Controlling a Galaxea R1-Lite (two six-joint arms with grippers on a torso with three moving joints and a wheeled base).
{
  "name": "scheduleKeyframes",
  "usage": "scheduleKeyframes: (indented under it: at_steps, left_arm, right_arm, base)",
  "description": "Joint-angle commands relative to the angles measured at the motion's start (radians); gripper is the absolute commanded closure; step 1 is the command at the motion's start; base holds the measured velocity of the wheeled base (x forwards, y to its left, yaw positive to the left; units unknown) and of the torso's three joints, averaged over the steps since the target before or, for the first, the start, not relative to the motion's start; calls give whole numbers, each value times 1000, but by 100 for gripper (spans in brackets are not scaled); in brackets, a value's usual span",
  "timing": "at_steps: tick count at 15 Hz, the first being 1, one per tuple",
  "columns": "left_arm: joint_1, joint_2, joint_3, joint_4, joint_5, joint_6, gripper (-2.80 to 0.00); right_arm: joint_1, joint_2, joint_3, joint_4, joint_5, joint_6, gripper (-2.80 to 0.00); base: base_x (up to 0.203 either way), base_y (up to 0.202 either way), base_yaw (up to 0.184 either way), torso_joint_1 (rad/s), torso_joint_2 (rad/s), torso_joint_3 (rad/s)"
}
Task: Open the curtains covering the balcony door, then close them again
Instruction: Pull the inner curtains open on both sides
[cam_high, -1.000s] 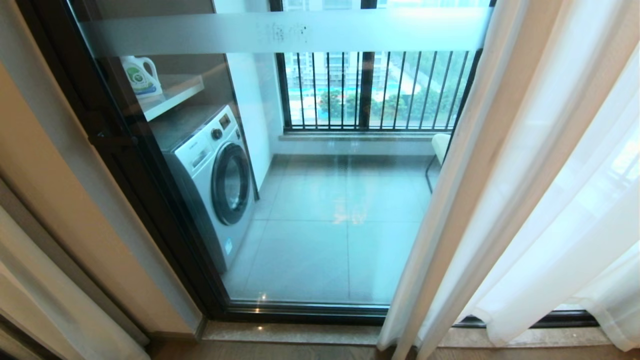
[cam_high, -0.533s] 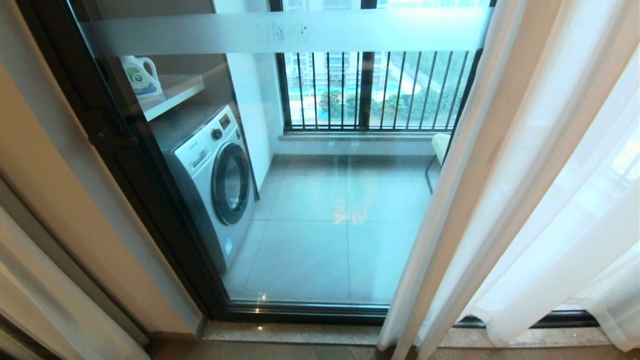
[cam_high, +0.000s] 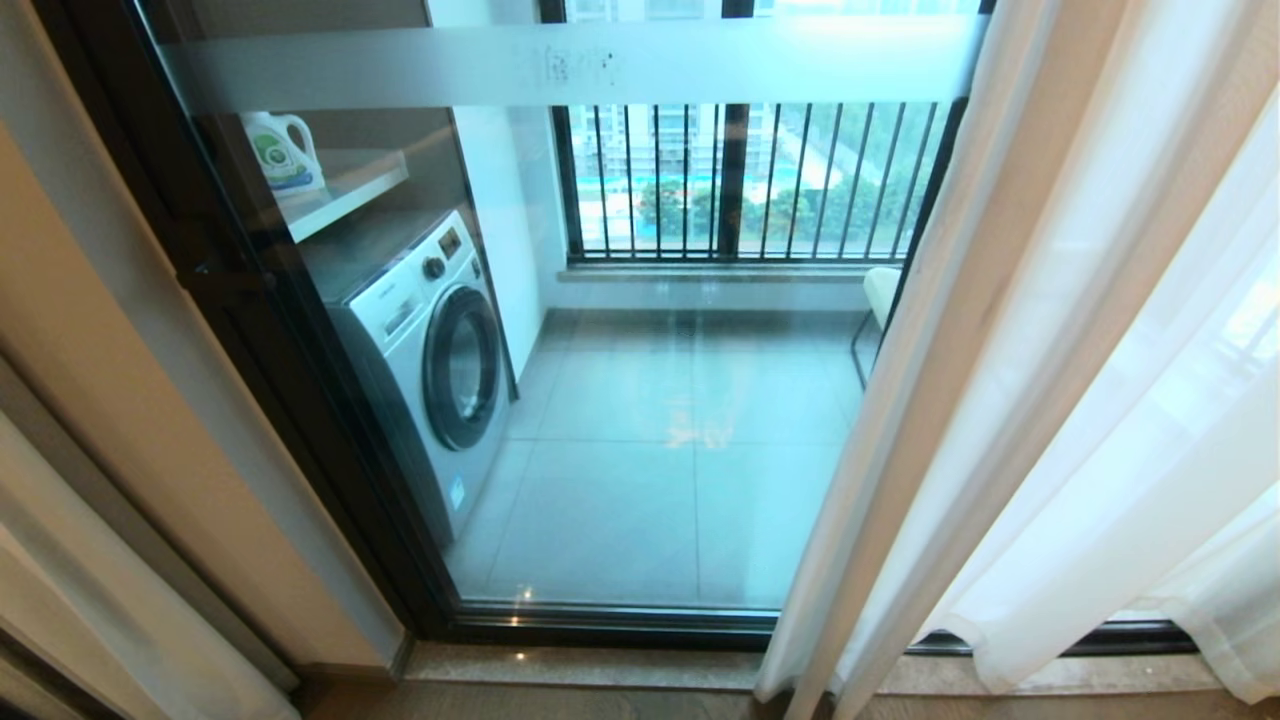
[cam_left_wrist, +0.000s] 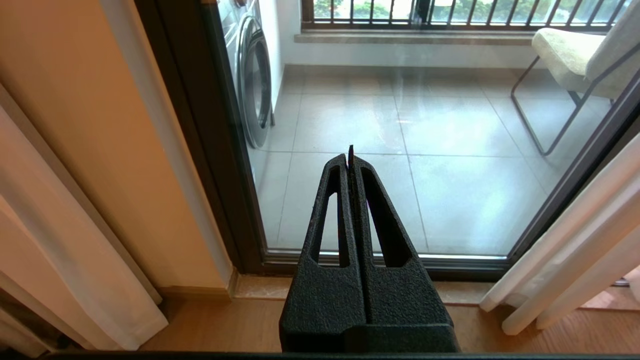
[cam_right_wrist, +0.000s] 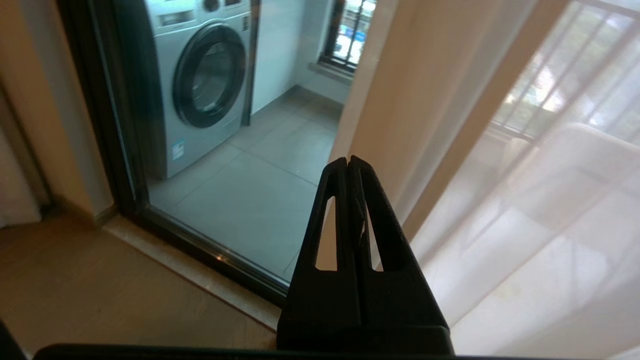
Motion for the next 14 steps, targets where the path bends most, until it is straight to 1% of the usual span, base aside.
scheduleKeyframes:
  at_steps: [1,5,8,10,14]
  left_arm:
    - [0,0,0,-1,0,-1,0]
    - [0,0,0,-1,0,-1,0]
    - [0,0,0,-1,0,-1,0]
    - [0,0,0,-1,0,-1,0]
    - [0,0,0,-1,0,-1,0]
  right_arm:
    - [-1,176,-63,-2,69,-48,0]
    - [-1,462,-203,-5,111,-113,0]
    - [1,648,-335,-31,118,-130,0]
    - [2,710,-377,-52,120,-132,0]
    - [11,744,-377,-57,120,-131,0]
  base:
    - [0,0,0,0,0,0]
    - [0,0,0,0,0,0]
    - [0,0,0,0,0,0]
    - [0,0,0,0,0,0]
    - [0,0,0,0,0,0]
